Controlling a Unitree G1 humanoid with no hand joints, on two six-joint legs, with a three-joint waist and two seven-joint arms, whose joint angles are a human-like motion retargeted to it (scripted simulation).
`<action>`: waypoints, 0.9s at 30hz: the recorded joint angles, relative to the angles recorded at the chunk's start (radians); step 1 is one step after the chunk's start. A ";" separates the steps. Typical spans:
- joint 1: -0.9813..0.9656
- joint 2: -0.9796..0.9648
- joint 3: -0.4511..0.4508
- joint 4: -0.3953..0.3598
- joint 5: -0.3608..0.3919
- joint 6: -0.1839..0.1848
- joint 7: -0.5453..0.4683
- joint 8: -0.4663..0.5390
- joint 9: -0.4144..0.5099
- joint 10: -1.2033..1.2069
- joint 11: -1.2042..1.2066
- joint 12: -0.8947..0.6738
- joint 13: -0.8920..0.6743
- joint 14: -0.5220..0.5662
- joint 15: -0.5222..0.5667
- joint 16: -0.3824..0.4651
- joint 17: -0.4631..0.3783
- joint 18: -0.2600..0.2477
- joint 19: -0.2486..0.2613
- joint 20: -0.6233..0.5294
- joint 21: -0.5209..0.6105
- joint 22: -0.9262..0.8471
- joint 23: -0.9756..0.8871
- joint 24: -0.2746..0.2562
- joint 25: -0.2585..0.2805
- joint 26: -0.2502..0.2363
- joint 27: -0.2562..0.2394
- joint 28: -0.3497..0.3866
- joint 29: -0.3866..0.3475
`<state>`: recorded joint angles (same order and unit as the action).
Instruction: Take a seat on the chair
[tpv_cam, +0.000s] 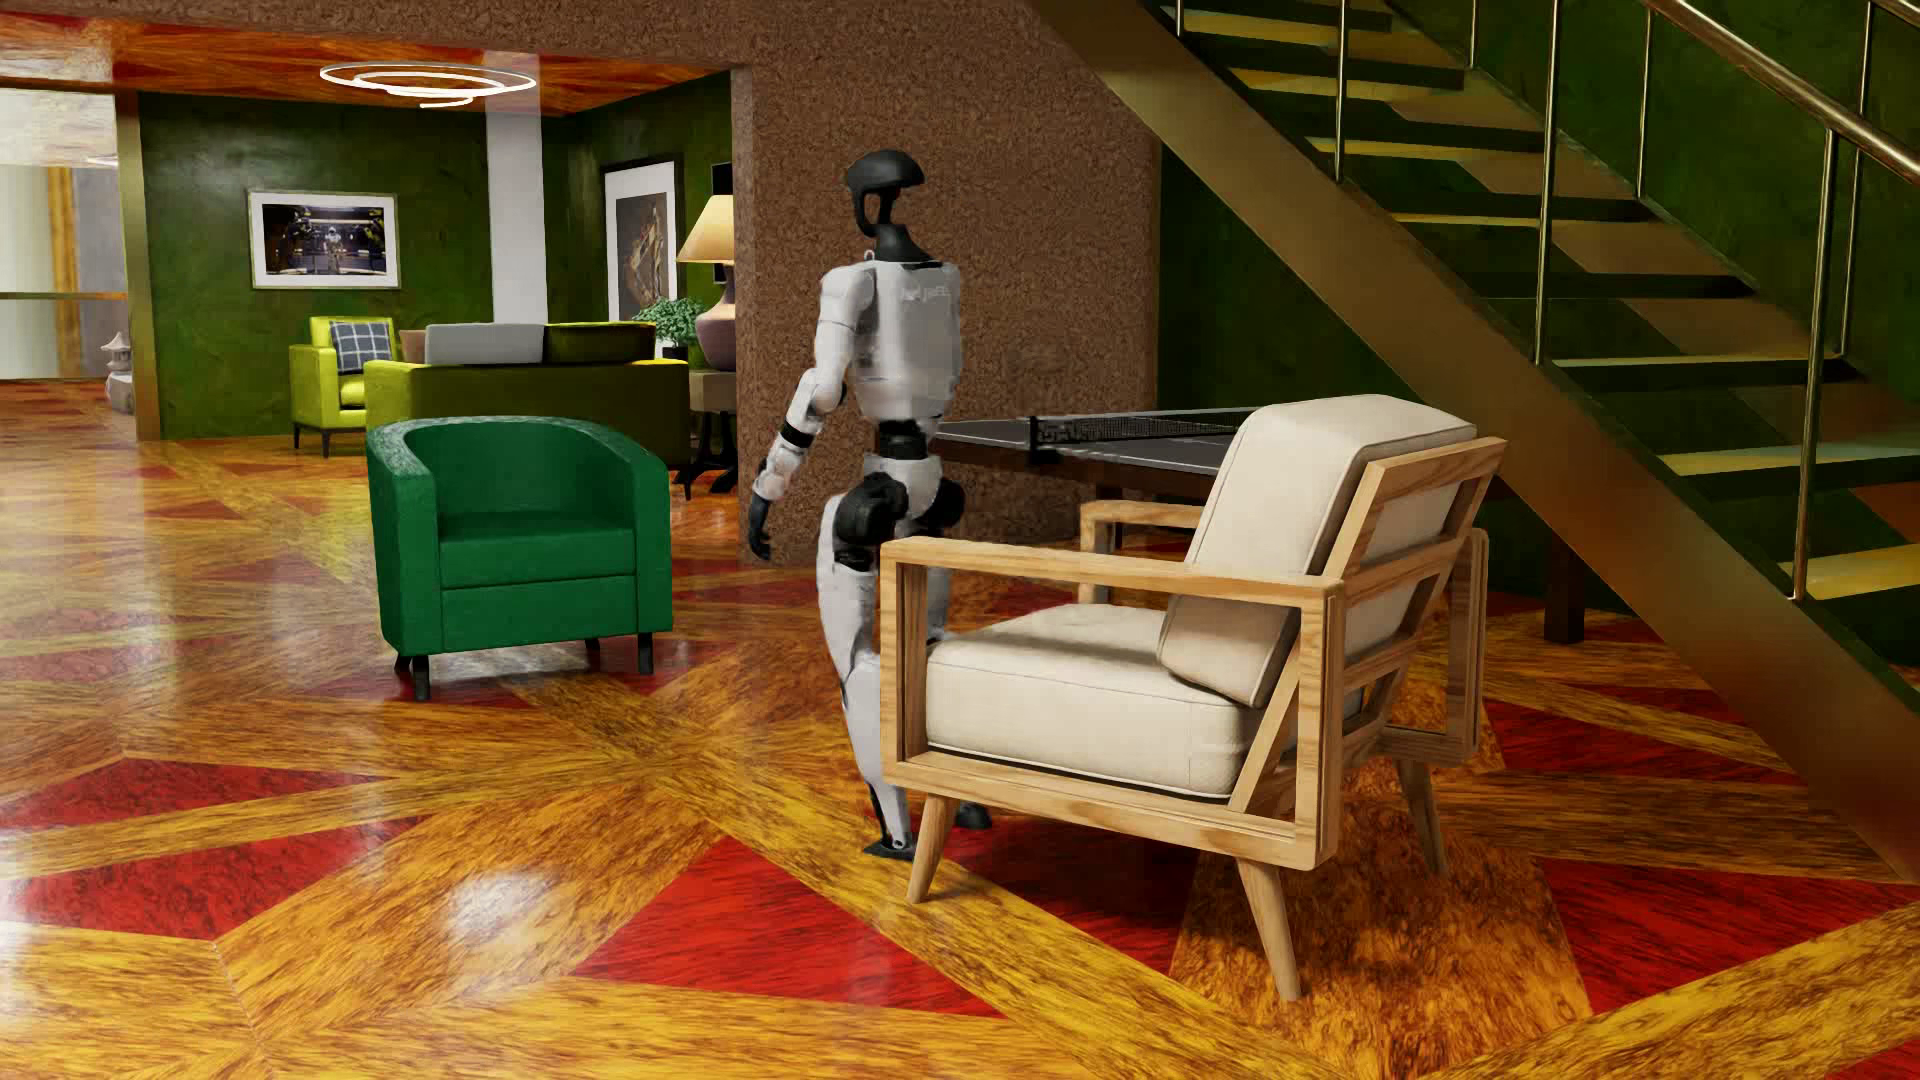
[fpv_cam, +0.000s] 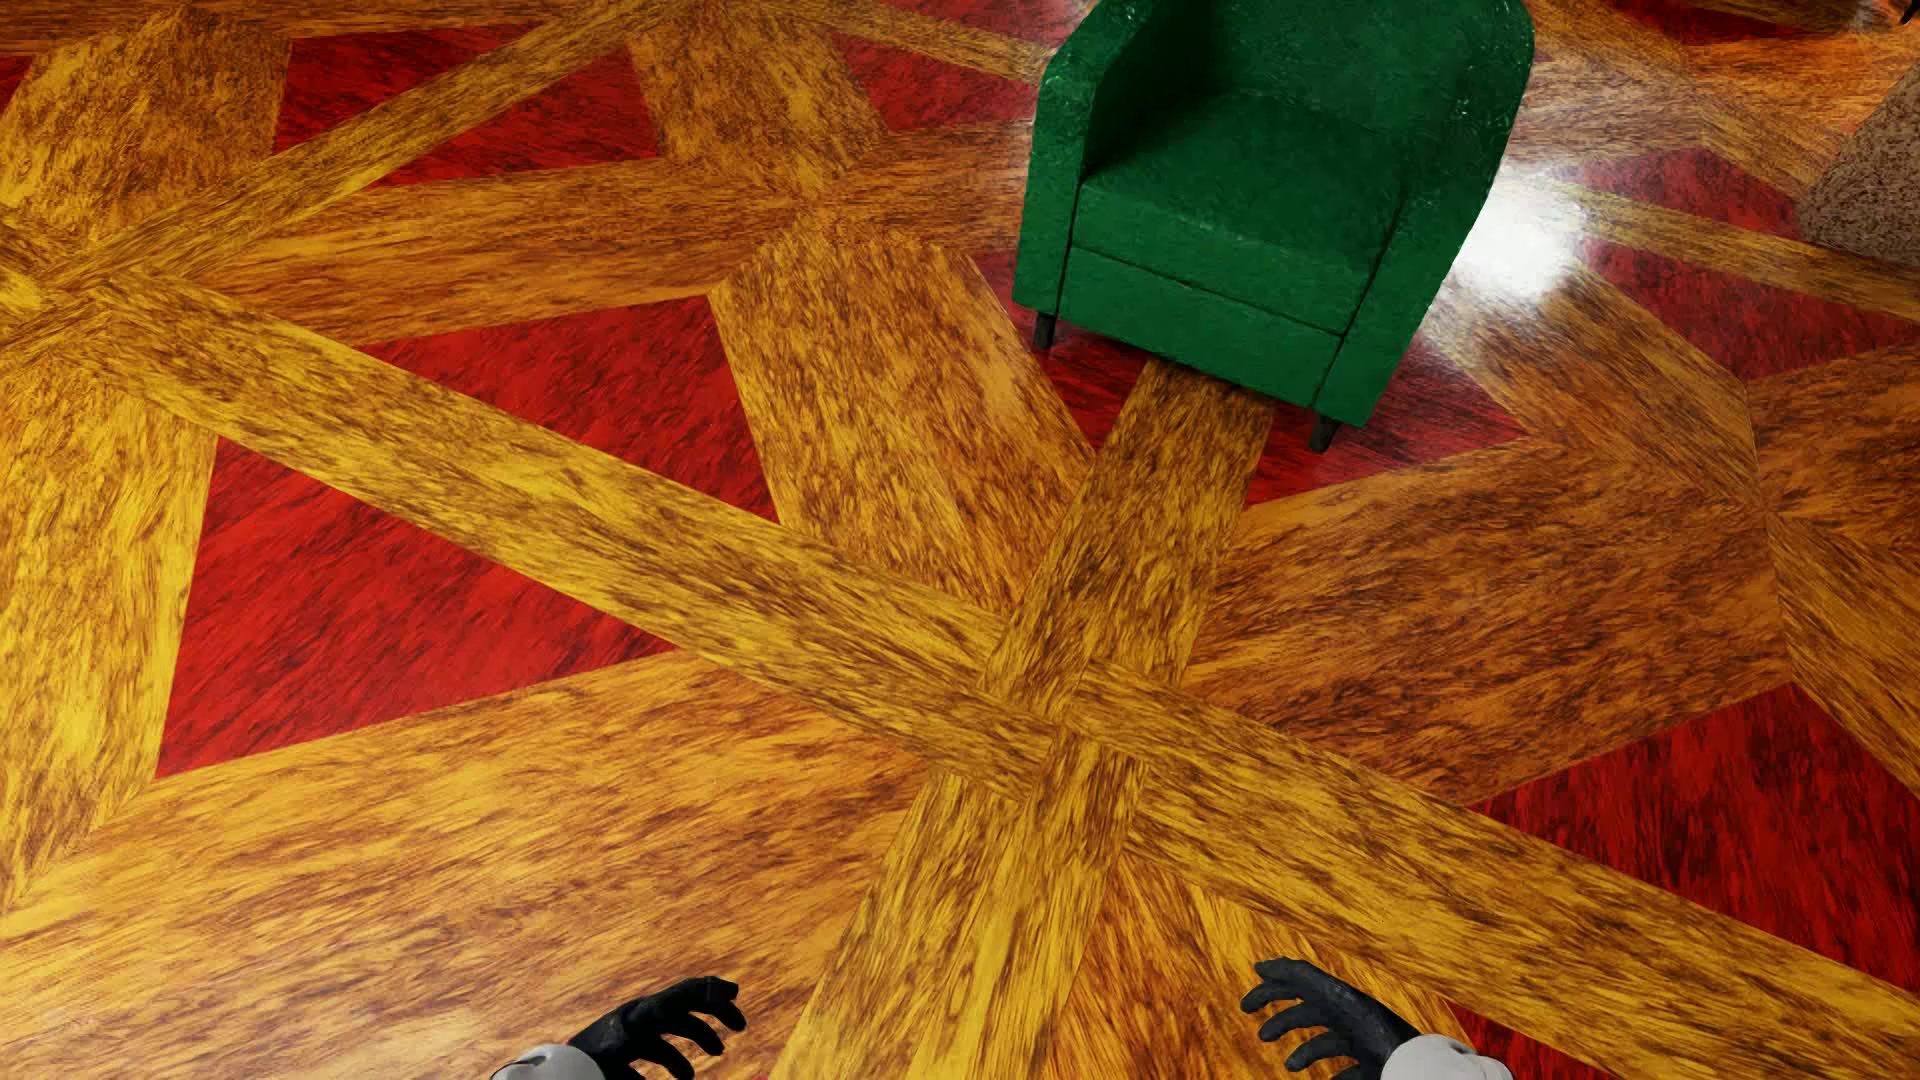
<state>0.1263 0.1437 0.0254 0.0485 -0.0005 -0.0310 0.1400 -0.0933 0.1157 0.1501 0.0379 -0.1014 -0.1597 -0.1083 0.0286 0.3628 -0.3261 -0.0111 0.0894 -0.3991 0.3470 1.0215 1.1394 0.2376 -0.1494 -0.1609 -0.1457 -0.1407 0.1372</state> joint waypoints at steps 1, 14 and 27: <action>0.019 0.028 0.001 0.001 0.002 0.002 0.006 -0.005 -0.020 0.002 -0.015 0.005 0.010 -0.009 -0.003 -0.011 0.014 0.002 0.001 0.006 -0.008 0.069 0.057 -0.007 0.005 0.027 0.019 0.026 -0.019; 0.052 0.075 0.009 0.014 -0.007 -0.007 -0.047 0.013 -0.120 0.001 -0.030 0.078 0.150 -0.060 -0.033 -0.001 0.104 -0.011 -0.003 0.044 -0.081 0.097 0.042 -0.012 -0.008 0.043 0.020 0.017 0.020; 0.060 0.069 0.009 0.001 0.005 -0.003 -0.009 0.006 -0.082 -0.003 -0.018 0.055 0.096 -0.024 -0.033 -0.022 0.067 0.020 -0.014 0.025 -0.032 0.097 0.052 -0.026 -0.003 0.054 0.024 0.010 0.018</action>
<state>0.1859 0.2123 0.0344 0.0494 0.0049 -0.0337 0.1308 -0.0871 0.0333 0.1475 0.0203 -0.0463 -0.0640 -0.1327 -0.0046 0.3410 -0.2592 0.0091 0.0755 -0.3745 0.3149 1.1187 1.1910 0.2116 -0.1520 -0.1065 -0.1221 -0.1311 0.1551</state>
